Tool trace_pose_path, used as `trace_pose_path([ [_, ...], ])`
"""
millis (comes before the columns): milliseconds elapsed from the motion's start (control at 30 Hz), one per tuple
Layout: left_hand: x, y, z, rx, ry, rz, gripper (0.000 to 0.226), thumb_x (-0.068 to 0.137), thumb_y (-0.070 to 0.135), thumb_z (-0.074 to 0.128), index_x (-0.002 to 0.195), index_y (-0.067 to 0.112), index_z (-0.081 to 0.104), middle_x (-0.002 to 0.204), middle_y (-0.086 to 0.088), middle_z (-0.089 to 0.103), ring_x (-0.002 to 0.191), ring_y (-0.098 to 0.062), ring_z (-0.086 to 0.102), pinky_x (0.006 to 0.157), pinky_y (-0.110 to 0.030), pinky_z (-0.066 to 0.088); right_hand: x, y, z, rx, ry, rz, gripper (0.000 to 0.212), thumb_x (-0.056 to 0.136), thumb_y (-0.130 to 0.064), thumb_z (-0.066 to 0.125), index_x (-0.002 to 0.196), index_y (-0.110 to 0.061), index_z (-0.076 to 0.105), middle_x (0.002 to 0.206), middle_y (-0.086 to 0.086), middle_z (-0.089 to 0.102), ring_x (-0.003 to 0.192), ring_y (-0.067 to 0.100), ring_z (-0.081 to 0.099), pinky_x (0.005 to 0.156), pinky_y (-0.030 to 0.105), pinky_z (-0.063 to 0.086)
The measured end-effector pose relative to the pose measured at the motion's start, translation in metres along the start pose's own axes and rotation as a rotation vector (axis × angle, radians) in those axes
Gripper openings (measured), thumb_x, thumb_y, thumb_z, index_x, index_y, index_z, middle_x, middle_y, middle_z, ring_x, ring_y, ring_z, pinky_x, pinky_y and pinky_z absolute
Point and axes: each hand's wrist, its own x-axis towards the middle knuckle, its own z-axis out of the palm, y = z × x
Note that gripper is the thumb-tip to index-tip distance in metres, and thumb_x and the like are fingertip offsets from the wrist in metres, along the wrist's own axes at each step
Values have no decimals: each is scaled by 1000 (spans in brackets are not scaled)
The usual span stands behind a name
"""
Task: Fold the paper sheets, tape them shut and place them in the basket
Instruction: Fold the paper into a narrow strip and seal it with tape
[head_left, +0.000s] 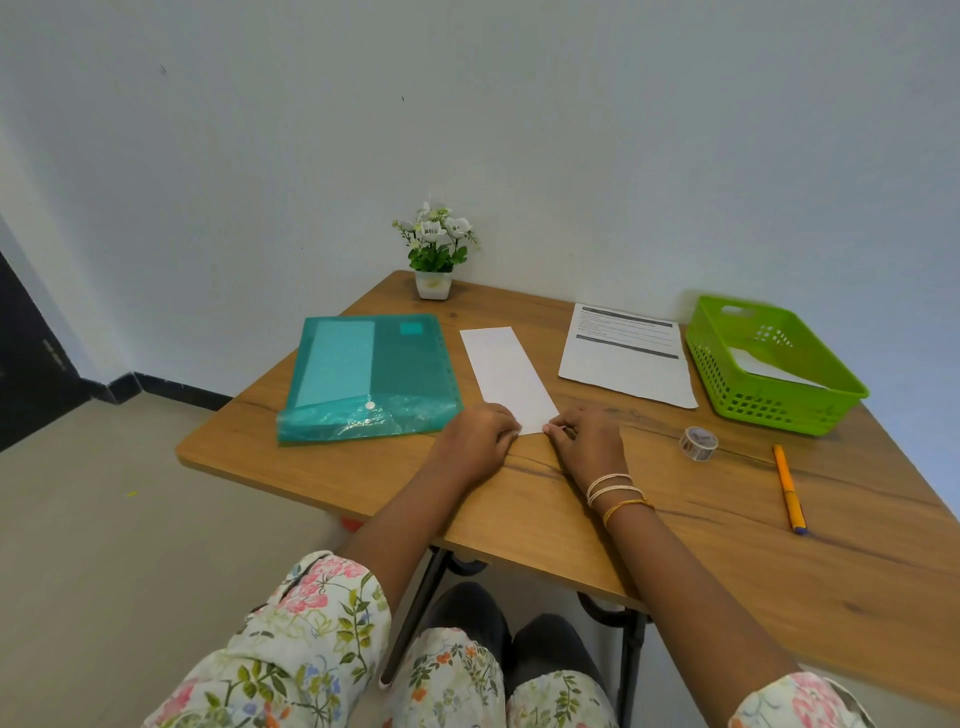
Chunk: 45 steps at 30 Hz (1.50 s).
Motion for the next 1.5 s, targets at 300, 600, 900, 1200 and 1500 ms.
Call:
trace_pose_path([
  [300, -18, 10, 5, 188, -119, 15, 48, 97, 35, 35, 140, 17, 48, 144, -2, 49, 135, -19, 41, 111, -37, 29, -19, -25, -3, -335, -199, -255, 32, 96, -27, 41, 117, -17, 64, 119, 5, 65, 109, 24, 60, 89, 33, 49],
  [600, -21, 6, -4, 168, -192, 25, 48, 101, 35, 29, 146, 20, 37, 152, 1, 38, 141, -14, 31, 116, -34, 19, -22, -12, -17, -371, -293, -218, 45, 99, -25, 35, 143, -18, 43, 150, 1, 41, 135, 18, 41, 109, 30, 35],
  [900, -21, 9, 0, 99, -124, -70, 46, 98, 37, 40, 142, 25, 45, 147, 7, 44, 137, -13, 37, 107, -35, 35, -10, -15, -17, -327, -275, -19, 36, 93, -23, 43, 124, -14, 60, 129, 9, 61, 114, 26, 58, 95, 34, 48],
  [1200, -23, 7, 3, -10, -53, -112, 41, 96, 35, 48, 136, 28, 53, 142, 9, 51, 134, -7, 41, 105, -30, 38, 14, -36, -13, 72, -132, 361, 29, 75, -8, 60, 50, -13, 45, 56, 4, 45, 57, 23, 45, 46, 24, 28],
  [1500, -22, 6, 4, 5, 9, -108, 44, 92, 42, 55, 133, 24, 56, 128, 4, 62, 114, -14, 55, 92, -31, 48, 32, -33, -19, 368, -169, 628, 24, 80, -9, 61, 59, -14, 49, 75, 8, 59, 71, 23, 55, 64, 29, 48],
])
